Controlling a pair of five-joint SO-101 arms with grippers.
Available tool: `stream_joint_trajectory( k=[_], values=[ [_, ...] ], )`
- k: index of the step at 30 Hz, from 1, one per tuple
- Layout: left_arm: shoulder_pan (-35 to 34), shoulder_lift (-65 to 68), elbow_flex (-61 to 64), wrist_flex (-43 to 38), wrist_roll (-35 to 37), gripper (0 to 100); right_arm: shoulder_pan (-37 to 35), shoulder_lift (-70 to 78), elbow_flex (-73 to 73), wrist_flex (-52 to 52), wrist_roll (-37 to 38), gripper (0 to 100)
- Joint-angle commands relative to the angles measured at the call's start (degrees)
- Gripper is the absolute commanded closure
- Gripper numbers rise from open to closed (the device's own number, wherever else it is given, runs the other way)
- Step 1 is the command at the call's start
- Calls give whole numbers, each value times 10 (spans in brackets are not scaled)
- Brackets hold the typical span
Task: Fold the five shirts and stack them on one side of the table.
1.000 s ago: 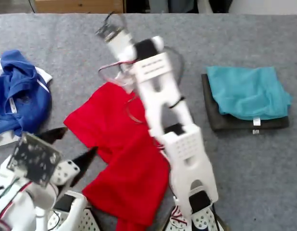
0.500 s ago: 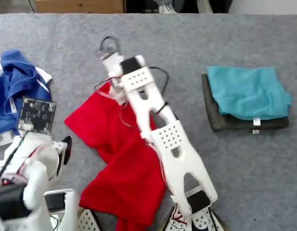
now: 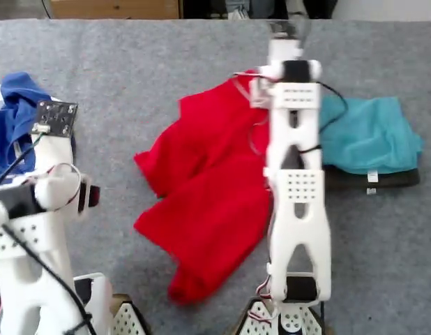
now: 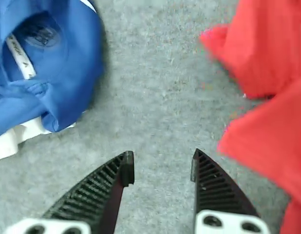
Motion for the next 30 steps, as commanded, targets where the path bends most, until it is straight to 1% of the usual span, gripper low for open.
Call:
stream_joint_trajectory(
  k=[1, 4, 8, 10, 14, 17, 19, 23, 26, 30],
  values=[
    [67, 33, 0, -11, 4, 787, 38, -11, -25, 7, 16, 985],
    [138, 62, 0, -19, 4, 786, 50, -11, -23, 7, 72, 985],
    [204, 123, 21, -79, 4, 786, 53, -17, 14, 7, 121, 985],
    [233, 167, 33, -110, 4, 785, 50, -25, 31, 7, 130, 984],
    [281, 260, 27, -143, 4, 775, 33, -39, 41, 7, 130, 984],
    [291, 318, 9, -167, 26, 713, 15, -39, 41, 7, 131, 984],
    [294, 352, -2, -170, 26, 712, 6, -39, 41, 6, 131, 984],
    [309, 401, 1, -167, -2, 712, -10, -34, 36, 5, 132, 984],
    [306, 424, 15, -181, 7, 712, -17, -32, 42, 5, 132, 984],
    [281, 427, 13, -191, 33, 712, -17, -15, 36, 3, 133, 984]
  ],
)
